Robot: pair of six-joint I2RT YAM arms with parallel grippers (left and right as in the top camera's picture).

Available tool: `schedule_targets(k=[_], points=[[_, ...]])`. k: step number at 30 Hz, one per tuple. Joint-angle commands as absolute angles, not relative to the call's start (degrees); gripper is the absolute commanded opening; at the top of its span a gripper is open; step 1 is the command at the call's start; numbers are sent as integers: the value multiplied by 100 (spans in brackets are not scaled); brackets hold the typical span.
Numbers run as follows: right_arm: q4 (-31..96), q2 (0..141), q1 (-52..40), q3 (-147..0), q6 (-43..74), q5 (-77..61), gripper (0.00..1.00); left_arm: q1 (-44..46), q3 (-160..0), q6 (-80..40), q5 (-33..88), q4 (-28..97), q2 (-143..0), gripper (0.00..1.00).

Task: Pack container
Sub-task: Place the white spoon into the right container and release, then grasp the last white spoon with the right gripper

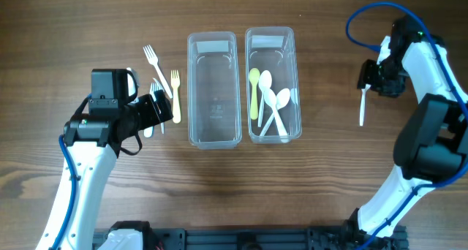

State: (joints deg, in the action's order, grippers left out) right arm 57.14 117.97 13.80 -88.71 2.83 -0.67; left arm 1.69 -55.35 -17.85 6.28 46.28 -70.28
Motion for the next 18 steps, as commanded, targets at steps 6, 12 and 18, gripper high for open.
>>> schedule_targets(k=[6,12,18], points=[[5485,12055,1367,-8329,148,-204,48,137,-5612,-1669,593,4615,-7041,100],[5251,12055,1367,-7902,167,-202,29,137,-5612,-1669,593,4615,-7041,100],[5266,12053,1367,-7913,169,-207,9,137,-5612,-1669,593,4615,-7041,100]])
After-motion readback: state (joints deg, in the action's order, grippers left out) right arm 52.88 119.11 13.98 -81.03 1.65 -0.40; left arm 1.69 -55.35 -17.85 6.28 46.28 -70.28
